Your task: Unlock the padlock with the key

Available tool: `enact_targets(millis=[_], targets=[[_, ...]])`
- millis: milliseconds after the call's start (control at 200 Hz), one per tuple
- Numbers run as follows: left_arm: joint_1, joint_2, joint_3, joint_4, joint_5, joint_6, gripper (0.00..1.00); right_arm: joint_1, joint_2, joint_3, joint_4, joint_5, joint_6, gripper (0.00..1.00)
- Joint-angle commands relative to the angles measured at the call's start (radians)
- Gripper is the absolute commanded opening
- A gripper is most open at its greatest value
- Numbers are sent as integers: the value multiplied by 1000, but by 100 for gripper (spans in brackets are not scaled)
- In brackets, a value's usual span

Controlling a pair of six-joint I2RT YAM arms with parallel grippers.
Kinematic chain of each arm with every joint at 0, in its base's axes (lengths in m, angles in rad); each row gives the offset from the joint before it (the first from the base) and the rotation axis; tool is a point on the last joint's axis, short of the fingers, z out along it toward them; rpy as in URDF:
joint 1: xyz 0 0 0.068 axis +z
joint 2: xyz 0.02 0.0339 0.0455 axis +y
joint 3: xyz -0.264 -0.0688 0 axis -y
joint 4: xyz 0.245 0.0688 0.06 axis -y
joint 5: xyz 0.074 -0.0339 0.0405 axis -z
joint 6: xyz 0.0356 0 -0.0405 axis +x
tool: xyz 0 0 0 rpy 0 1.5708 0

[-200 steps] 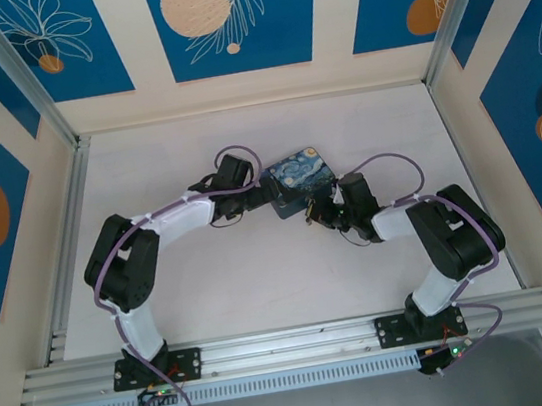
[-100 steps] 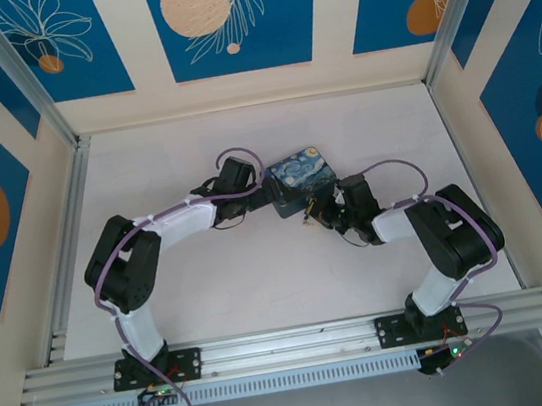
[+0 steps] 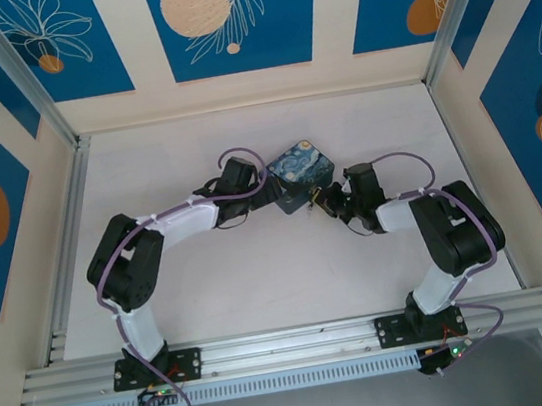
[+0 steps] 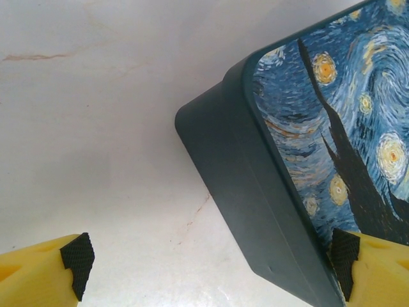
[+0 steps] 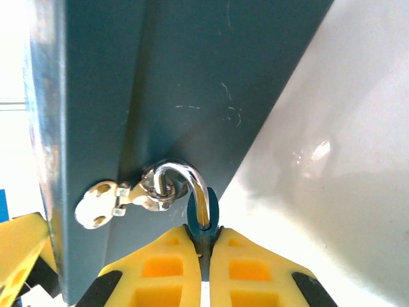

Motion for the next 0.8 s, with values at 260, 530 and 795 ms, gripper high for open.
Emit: enact_targets(millis=[260,530,795], targets=[[-2,99,-32,-224,-49,4,93,-149,30,97,-157,-78,-138,0],[-2,97,-24,-228,-47,6,93,-174,-21,41,-156,-87,-147,0],[-2,50,-47,-195,-40,10,95,-176,-72,11,-183,-143,-189,0]])
